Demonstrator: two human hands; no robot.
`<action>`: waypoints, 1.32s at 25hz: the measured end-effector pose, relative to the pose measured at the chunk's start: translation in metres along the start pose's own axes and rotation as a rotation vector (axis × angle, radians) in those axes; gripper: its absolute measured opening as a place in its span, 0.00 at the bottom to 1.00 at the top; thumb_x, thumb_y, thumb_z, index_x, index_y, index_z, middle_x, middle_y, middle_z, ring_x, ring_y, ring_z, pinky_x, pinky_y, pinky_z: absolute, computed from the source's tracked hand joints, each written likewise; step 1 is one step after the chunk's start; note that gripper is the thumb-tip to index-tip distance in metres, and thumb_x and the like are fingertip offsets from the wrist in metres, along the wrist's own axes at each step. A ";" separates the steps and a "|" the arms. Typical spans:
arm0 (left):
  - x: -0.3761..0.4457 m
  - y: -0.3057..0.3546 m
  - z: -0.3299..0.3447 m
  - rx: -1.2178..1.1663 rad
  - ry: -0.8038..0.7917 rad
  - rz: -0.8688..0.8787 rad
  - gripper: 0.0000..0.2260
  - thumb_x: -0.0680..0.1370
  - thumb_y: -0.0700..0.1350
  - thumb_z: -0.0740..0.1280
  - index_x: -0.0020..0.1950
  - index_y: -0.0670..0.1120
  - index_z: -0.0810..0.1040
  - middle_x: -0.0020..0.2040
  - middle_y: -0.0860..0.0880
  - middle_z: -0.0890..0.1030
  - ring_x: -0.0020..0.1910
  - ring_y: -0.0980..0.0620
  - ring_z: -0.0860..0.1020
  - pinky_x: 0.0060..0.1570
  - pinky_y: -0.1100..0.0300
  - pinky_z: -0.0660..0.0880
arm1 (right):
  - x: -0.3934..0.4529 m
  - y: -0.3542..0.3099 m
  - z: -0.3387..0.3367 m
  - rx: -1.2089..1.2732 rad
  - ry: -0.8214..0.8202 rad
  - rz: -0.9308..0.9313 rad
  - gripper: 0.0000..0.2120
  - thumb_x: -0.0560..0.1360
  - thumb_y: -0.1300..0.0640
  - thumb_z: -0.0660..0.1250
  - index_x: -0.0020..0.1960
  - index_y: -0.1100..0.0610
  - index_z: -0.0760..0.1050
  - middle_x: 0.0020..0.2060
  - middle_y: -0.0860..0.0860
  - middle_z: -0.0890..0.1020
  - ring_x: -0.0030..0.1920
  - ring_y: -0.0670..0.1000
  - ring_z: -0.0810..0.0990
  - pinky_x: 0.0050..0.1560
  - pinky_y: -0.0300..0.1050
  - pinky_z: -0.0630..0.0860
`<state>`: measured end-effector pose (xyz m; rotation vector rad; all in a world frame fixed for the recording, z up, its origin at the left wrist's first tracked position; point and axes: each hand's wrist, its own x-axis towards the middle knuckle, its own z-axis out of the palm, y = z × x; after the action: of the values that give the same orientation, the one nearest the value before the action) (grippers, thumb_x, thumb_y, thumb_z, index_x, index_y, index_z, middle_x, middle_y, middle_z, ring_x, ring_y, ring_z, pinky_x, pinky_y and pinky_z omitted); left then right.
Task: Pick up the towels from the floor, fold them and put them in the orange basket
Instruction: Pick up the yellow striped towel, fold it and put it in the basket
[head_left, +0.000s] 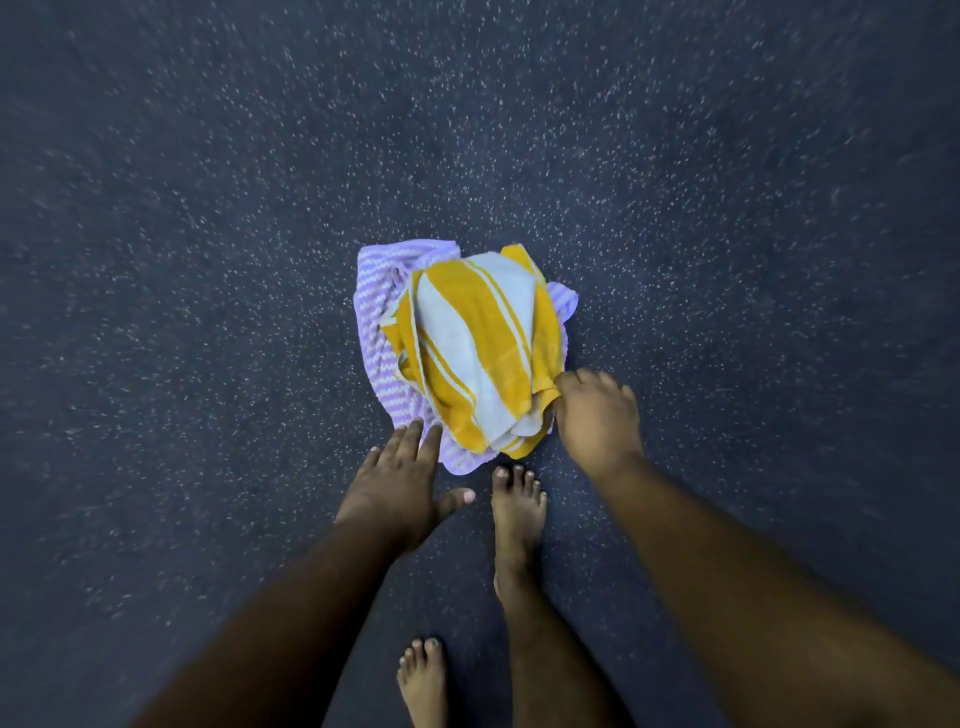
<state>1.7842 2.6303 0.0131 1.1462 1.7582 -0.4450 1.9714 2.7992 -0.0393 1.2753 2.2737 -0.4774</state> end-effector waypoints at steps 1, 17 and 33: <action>-0.008 0.005 -0.009 -0.002 0.010 0.007 0.44 0.77 0.72 0.54 0.84 0.50 0.42 0.84 0.47 0.45 0.83 0.48 0.46 0.80 0.48 0.49 | -0.009 0.001 -0.008 0.039 0.012 0.012 0.07 0.78 0.55 0.65 0.54 0.55 0.78 0.51 0.55 0.82 0.53 0.61 0.79 0.50 0.54 0.73; -0.366 0.038 -0.144 0.294 0.112 0.262 0.62 0.57 0.84 0.32 0.84 0.49 0.43 0.84 0.45 0.45 0.83 0.46 0.47 0.79 0.46 0.49 | -0.379 -0.080 -0.250 0.633 0.298 0.349 0.06 0.79 0.50 0.65 0.49 0.52 0.78 0.48 0.54 0.84 0.54 0.59 0.78 0.53 0.53 0.75; -0.658 0.175 0.017 0.855 0.135 0.906 0.65 0.53 0.84 0.29 0.84 0.49 0.41 0.84 0.46 0.42 0.83 0.47 0.44 0.79 0.45 0.50 | -0.885 -0.100 -0.174 0.841 0.879 1.135 0.09 0.81 0.49 0.62 0.46 0.52 0.74 0.46 0.52 0.83 0.53 0.58 0.78 0.49 0.51 0.72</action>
<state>2.0098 2.3745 0.6029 2.4421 0.9387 -0.5589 2.2380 2.2264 0.6122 3.3561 1.3343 -0.4647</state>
